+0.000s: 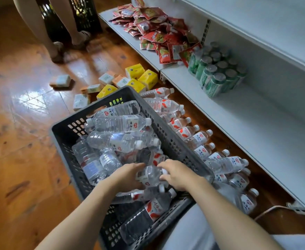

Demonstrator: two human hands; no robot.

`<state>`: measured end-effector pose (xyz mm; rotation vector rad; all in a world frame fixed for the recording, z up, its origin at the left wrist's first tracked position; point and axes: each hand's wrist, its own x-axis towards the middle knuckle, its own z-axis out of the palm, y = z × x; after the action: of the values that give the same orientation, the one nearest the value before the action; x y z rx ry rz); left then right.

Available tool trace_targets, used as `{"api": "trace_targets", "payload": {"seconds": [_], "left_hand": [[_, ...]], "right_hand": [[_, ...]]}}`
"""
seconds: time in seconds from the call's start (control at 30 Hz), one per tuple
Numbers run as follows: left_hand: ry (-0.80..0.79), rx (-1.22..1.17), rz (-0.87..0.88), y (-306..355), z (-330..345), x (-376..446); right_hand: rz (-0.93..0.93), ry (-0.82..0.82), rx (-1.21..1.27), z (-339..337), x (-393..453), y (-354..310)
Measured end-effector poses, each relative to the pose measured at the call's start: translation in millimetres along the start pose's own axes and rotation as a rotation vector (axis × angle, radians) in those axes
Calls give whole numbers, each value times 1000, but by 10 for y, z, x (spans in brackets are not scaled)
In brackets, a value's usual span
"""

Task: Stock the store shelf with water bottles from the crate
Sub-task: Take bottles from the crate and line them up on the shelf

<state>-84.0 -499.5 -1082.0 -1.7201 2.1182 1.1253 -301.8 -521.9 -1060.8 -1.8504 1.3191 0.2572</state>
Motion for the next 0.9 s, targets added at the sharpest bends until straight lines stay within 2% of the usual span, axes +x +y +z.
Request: {"api": "trace_targets", "payload": {"seconds": [0.13, 0.27, 0.33, 0.47, 0.6, 0.77, 0.83, 0.9], "left_hand": [[58, -335, 109, 131, -260, -96], [73, -613, 247, 483, -488, -119], [69, -698, 299, 735, -626, -94], [88, -724, 386, 1281, -875, 0], [59, -780, 470, 1775, -1058, 107], [47, -864, 558, 2451, -1291, 257], [53, -910, 599, 2746, -1372, 328], [68, -931, 646, 3063, -1457, 390]], "right_hand": [[-60, 257, 238, -364, -189, -67], [-72, 502, 372, -773, -403, -79], [-65, 608, 409, -976, -554, -47], [-44, 812, 520, -1323, -866, 106], [-28, 903, 578, -1576, -1195, 293], [-34, 920, 623, -1751, -1635, 582], [-23, 892, 546, -1807, -1817, 647], [0, 931, 486, -1872, -1957, 728]]}}
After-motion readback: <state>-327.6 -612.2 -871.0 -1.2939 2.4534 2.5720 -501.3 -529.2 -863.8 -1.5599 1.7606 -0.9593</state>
